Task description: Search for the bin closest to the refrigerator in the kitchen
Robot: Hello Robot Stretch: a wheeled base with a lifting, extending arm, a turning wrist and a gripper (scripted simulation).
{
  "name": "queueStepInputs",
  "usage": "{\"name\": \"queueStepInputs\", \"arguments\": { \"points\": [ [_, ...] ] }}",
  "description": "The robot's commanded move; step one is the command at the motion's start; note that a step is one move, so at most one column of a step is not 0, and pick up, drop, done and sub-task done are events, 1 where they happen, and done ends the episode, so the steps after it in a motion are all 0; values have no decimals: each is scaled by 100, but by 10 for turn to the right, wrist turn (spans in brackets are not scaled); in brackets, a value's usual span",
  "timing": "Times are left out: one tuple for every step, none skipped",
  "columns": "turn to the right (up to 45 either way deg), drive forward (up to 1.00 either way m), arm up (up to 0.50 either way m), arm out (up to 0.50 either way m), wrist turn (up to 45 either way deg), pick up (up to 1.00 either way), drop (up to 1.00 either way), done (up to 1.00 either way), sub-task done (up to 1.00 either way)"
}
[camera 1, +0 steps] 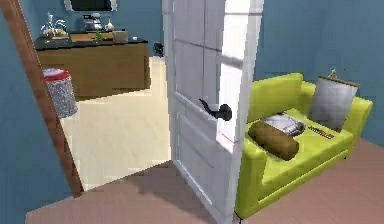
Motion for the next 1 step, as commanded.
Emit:
{"name": "queueStepInputs", "arguments": {
  "points": [
    [-180,0,0,0,0,0,0,0,0]
  ]
}}
